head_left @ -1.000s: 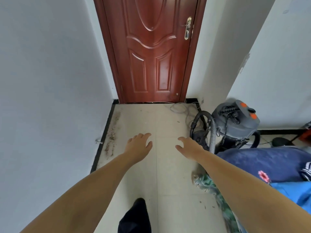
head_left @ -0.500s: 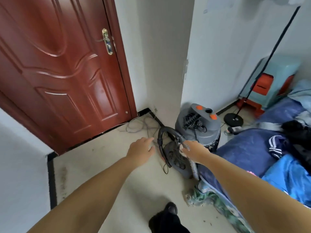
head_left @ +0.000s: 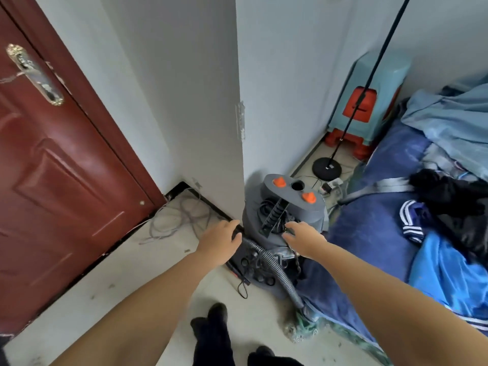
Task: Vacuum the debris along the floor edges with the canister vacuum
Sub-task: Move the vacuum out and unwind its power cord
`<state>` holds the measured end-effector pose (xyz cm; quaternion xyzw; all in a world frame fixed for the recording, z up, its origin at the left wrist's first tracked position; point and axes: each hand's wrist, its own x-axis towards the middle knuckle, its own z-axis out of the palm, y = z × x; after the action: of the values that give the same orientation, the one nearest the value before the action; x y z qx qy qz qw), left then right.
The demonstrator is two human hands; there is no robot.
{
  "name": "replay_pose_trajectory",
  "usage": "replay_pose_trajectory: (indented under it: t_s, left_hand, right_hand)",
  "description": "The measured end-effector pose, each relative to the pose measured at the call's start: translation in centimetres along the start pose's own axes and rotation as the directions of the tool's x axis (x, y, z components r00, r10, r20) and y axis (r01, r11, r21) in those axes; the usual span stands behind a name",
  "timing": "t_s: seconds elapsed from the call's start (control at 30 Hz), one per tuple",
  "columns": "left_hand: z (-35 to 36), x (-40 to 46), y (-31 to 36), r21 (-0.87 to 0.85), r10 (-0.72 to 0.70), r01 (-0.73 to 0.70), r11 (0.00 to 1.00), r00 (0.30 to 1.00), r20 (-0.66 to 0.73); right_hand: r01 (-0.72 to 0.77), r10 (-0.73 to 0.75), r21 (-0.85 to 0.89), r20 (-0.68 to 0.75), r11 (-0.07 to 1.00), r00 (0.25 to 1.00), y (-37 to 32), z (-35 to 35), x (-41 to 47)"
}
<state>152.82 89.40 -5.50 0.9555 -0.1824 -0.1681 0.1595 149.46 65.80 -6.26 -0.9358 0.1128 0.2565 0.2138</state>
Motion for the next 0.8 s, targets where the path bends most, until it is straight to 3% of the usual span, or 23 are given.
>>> replay_pose_trajectory:
  t_s: [0.23,0.43,0.6,0.67,0.8]
  left_hand:
    - [4.4,13.4,-2.2,-0.022,0.179,-0.179,0.984,0.958,0.224]
    - [9.1,22.3,-4.1,-0.139,0.26,-0.234,0.962,0.941,0.216]
    - [12.5,26.0,-4.0,-0.072,0.329,-0.321,0.944,0.932,0.154]
    - [13.8,26.7,-3.8,-0.003,0.285,-0.288,0.958,0.947,0.147]
    - [16.3,27.4,-3.4,0.061,0.168,-0.193,0.979,0.945,0.28]
  right_hand:
    - [-0.264,0.284,0.296,-0.028,0.918,0.958,0.8,1.4,10.7]
    - [-0.479,0.537,0.415,-0.028,0.774,0.843,1.4,5.2,18.1]
    - [-0.499,0.57,0.448,-0.028,0.742,0.821,2.6,6.6,20.7]
    - [-0.477,0.553,0.46,-0.036,0.749,0.833,3.0,7.1,21.2]
    - [-0.423,0.523,0.51,-0.061,0.749,0.85,3.3,7.7,21.6]
